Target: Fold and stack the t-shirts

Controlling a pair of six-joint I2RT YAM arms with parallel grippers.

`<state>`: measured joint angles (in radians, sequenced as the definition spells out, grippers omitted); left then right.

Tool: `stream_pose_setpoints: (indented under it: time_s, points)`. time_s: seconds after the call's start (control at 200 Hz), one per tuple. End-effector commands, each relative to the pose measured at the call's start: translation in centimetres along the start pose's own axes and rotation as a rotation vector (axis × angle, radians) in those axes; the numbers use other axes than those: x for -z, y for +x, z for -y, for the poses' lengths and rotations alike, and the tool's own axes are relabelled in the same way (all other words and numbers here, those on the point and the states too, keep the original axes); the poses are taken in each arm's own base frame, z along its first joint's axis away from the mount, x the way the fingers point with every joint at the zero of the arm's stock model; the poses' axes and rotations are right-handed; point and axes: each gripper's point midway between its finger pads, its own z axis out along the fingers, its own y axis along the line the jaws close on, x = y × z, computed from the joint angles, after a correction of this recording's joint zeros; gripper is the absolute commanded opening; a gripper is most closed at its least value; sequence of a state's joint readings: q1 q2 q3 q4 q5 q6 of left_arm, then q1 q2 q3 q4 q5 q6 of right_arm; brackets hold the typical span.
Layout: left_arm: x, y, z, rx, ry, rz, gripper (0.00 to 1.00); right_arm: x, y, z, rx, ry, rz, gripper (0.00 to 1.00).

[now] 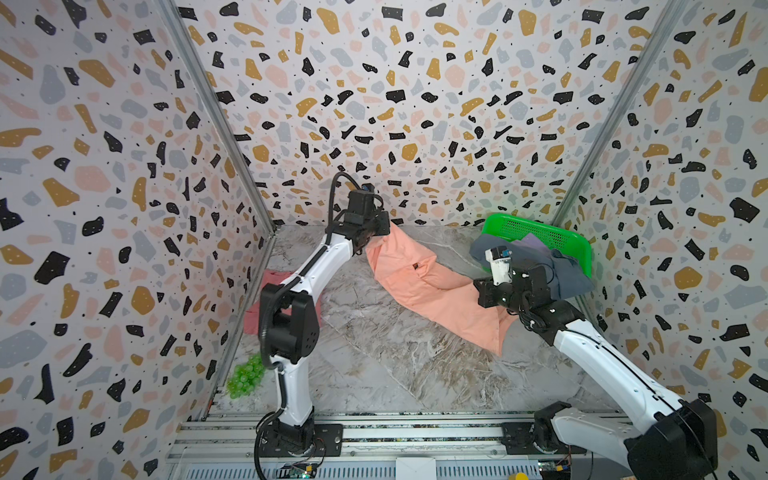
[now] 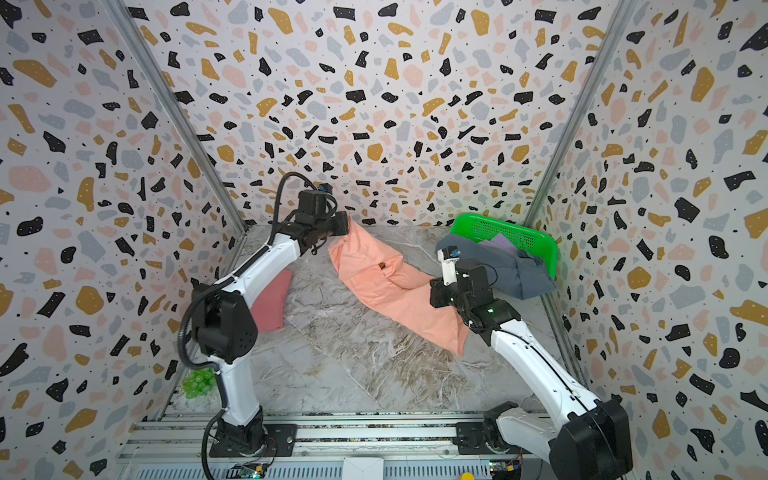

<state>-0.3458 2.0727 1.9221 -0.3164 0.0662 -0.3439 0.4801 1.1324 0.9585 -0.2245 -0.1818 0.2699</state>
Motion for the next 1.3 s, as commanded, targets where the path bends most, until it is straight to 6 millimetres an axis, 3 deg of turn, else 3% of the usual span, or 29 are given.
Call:
stream_pose_setpoints:
  time_s: [0.0, 0.035, 0.045, 0.09, 0.12, 0.165, 0.205, 0.28, 0.385, 0.466, 0.531, 0.616, 0.726, 0.866, 1.041, 1.297]
  points:
    - [-2.2, -2.8, 0.7, 0.054, 0.040, 0.050, 0.00, 0.6, -1.3, -8.3, 0.144, -0.208, -0.023, 0.00]
    - [-2.8, -3.8, 0.5, 0.076, 0.050, 0.062, 0.00, 0.2, -1.1, -10.6, 0.200, -0.251, -0.046, 0.01]
    - [-2.9, -4.0, 0.3, 0.082, 0.051, 0.064, 0.05, 0.1, -1.0, -11.1, 0.214, -0.260, -0.053, 0.03]
    - [-3.2, -5.0, -0.3, 0.095, 0.043, 0.071, 0.19, -0.4, -1.0, -12.9, 0.256, -0.284, -0.072, 0.26]
    - [-3.1, -5.3, -0.8, 0.097, 0.029, 0.068, 0.30, -0.4, -1.4, -13.5, 0.271, -0.294, -0.072, 0.34]
    - [-2.7, -5.4, -1.7, 0.087, 0.006, 0.066, 0.47, -0.3, -2.2, -13.6, 0.273, -0.286, -0.049, 0.47]
    - [-1.9, -5.3, -2.4, 0.070, -0.018, 0.067, 0.51, 0.1, -3.1, -13.3, 0.273, -0.266, -0.015, 0.58]
    - [-0.1, -4.6, -3.9, 0.050, -0.071, 0.076, 0.58, 1.2, -5.0, -12.2, 0.275, -0.222, 0.064, 0.69]
    - [2.9, -2.6, -4.7, 0.020, -0.097, 0.046, 0.64, 1.2, -6.2, -8.6, 0.213, -0.130, 0.114, 0.71]
    - [4.1, 1.0, -4.1, 0.004, -0.068, -0.052, 0.65, 0.0, -5.9, -5.3, 0.157, -0.077, 0.111, 0.74]
    - [4.9, 4.9, -2.1, -0.023, -0.015, -0.140, 0.70, -1.9, -5.2, -2.0, 0.099, -0.039, 0.075, 0.75]
    - [6.1, 10.5, 1.3, -0.080, 0.043, -0.246, 0.72, -4.7, -4.2, 0.7, 0.066, 0.001, 0.023, 0.75]
    - [7.3, 17.0, 6.2, -0.127, 0.148, -0.356, 0.76, -8.4, -2.6, 2.8, 0.057, 0.042, -0.046, 0.75]
    - [7.3, 22.7, 9.2, -0.141, 0.208, -0.449, 0.75, -12.2, 0.0, 4.9, 0.026, 0.043, -0.133, 0.71]
    - [6.1, 26.7, 6.8, -0.210, 0.083, -0.554, 0.74, -15.2, 3.4, 5.2, 0.015, -0.026, -0.218, 0.71]
    - [6.8, 31.8, 3.9, -0.192, 0.012, -0.638, 0.72, -18.8, 6.8, 5.4, 0.030, -0.027, -0.285, 0.73]
